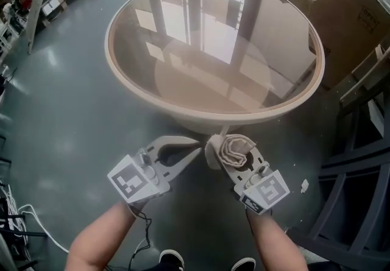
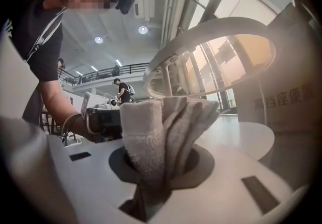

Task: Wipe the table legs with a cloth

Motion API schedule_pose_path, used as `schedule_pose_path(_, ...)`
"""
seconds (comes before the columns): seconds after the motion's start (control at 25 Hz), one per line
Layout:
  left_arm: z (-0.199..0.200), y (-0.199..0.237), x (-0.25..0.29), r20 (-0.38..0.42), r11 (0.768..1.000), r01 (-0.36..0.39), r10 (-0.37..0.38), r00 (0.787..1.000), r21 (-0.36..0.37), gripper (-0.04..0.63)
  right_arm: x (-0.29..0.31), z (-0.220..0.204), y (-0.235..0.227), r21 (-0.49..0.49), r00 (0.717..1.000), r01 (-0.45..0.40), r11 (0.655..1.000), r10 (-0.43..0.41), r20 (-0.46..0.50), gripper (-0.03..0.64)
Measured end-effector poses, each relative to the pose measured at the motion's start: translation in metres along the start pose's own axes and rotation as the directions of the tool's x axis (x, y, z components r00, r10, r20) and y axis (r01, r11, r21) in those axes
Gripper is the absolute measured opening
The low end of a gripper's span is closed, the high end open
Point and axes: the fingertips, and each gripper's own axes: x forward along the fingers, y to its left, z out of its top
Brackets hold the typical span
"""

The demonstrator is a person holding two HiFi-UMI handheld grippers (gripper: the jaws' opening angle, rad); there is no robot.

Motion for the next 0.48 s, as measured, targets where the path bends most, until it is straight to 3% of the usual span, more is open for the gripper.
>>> schedule_pose_path(0.12,-0.016,0.001,0.008,0.013,0.999,-0.036,0.037,0.999,-0.007,0.006,0.000,-0.017,-0.004,-0.045,1.000,0.014,0.999,-0.015,-0.026,0.081)
schedule_pose_path(0.28,-0.041,0.004,0.010,0.047,0.991,-0.116,0.119,0.992,-0.074,0.006,-0.002,-0.057,-0.008,-0.021,0.998,0.022,1.000,-0.023,-0.061,0.081)
schedule_pose_path(0.48,-0.079,0.007,0.014,0.000,0.977,-0.156,0.157,0.988,-0.143,0.008,0.001,-0.076,-0.008,-0.003,1.000,0.021,1.000,-0.021,-0.014,0.081)
